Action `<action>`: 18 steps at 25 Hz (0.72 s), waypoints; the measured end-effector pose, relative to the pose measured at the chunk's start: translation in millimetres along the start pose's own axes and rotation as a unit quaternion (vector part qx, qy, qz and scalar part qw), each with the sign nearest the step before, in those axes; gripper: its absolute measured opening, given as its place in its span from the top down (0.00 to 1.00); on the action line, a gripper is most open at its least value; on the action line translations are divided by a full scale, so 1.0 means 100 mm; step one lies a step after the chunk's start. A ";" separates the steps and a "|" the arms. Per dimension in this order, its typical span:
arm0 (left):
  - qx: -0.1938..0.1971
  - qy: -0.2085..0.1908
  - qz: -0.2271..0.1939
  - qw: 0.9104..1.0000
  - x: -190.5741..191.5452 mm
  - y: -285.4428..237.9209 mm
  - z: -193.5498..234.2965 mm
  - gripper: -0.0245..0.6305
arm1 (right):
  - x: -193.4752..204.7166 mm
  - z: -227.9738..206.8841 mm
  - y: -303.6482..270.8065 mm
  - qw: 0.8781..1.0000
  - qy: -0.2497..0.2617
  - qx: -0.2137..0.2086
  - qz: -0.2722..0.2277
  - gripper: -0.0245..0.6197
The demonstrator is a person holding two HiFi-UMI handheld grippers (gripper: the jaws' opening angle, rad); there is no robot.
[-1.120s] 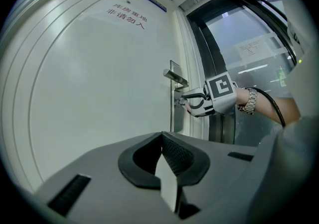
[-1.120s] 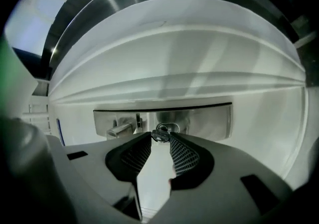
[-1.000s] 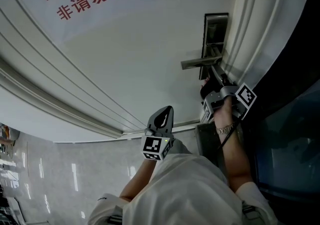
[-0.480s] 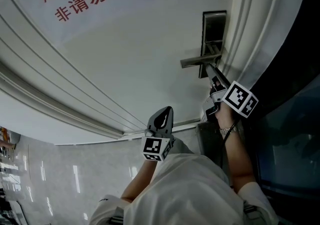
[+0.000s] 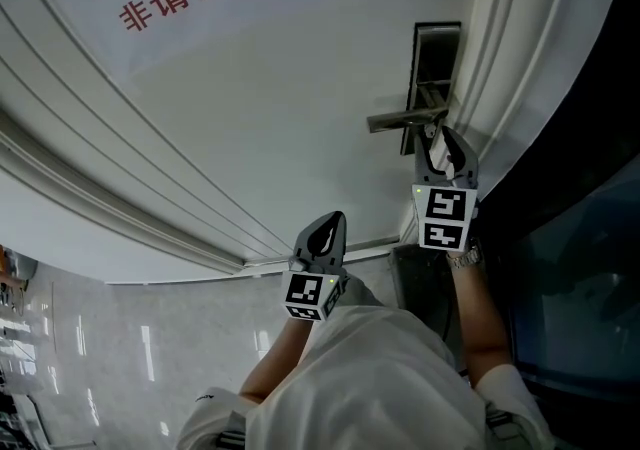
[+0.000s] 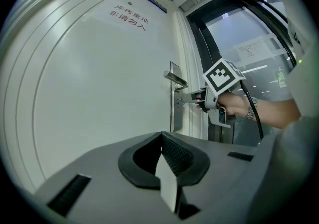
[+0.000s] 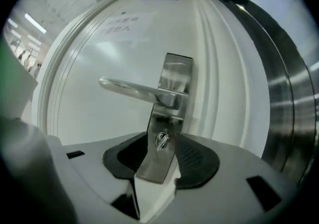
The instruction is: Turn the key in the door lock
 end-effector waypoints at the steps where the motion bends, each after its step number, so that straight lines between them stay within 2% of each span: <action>1: -0.001 0.000 0.000 1.000 0.00 0.00 0.01 0.95 | 0.01 0.04 -0.01 0.999 0.041 -0.012 0.007 0.71; 4: -0.003 0.002 0.000 1.000 0.00 0.01 0.02 0.95 | 0.04 0.07 -0.03 0.985 0.173 -0.013 0.012 0.71; 6: -0.003 0.002 0.001 1.000 0.01 0.01 0.01 0.95 | 0.05 0.08 -0.04 0.972 0.236 -0.013 0.007 0.71; 18: -0.007 0.005 0.001 1.000 0.03 0.00 0.04 0.95 | 0.21 0.18 -0.12 0.933 0.359 -0.032 0.017 0.71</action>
Point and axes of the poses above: the fingertips, and each gripper's own axes: y backward along the fingers, z to its left, x out of its underside, the point moved 7 cm from there along y, backward along the fingers, and after that the axes turned 15 degrees about -z, right-handed, at the moved point
